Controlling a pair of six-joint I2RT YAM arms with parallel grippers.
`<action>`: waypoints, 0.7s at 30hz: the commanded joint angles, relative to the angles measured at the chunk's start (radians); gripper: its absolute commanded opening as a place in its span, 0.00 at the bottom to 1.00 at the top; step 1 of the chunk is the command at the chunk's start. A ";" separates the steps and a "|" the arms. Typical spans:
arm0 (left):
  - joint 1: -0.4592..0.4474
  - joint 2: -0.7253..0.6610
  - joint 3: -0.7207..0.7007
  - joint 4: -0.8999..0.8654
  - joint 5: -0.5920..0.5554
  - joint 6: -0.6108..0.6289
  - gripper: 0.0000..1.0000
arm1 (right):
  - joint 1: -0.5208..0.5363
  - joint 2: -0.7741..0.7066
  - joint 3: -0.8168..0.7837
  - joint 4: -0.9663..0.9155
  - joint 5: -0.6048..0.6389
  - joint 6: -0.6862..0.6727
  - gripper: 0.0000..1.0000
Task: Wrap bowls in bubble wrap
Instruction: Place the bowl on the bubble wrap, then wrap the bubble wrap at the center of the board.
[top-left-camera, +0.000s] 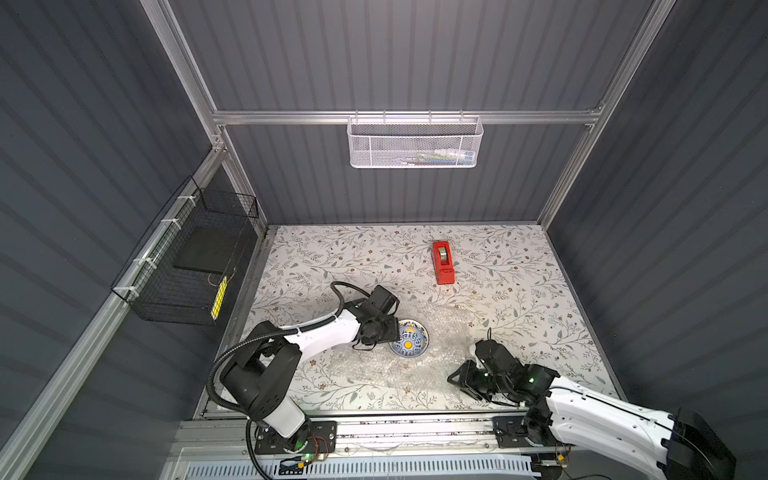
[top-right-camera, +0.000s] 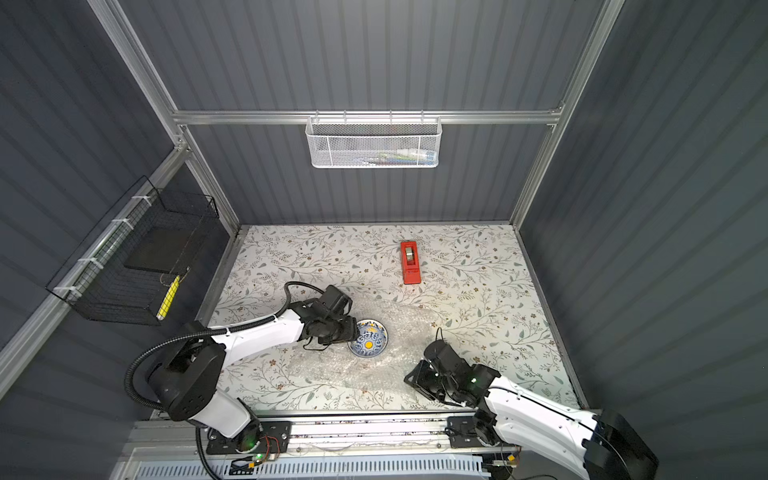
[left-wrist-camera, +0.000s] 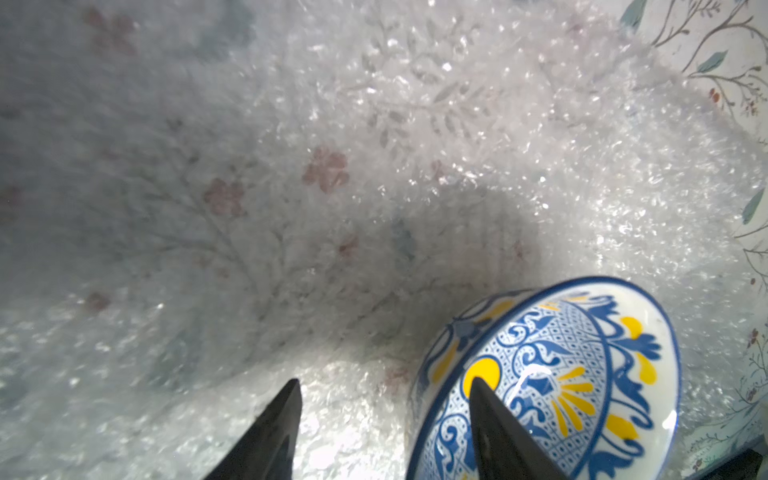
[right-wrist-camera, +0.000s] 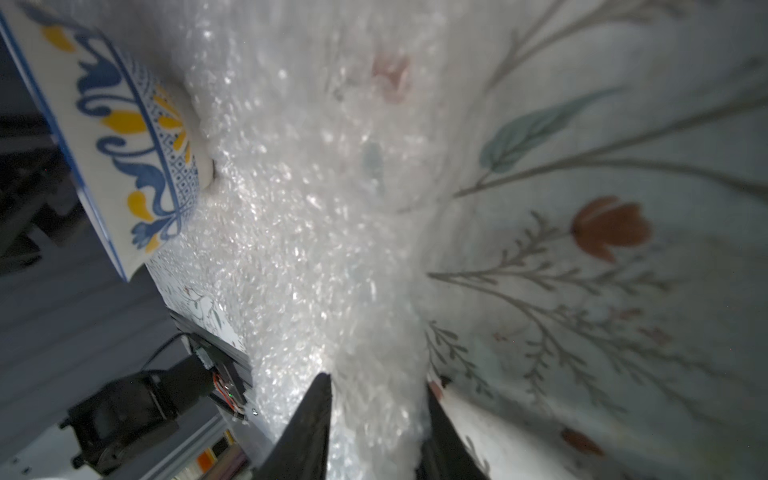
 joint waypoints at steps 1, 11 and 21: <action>-0.005 -0.070 0.017 -0.051 -0.071 0.013 0.66 | 0.003 0.011 0.041 0.014 0.024 -0.013 0.16; -0.005 -0.141 -0.012 -0.057 -0.140 0.057 0.70 | -0.015 0.191 0.234 0.110 -0.006 -0.097 0.02; -0.005 -0.347 -0.199 0.097 -0.097 0.091 0.80 | -0.072 0.464 0.418 0.256 -0.126 -0.137 0.03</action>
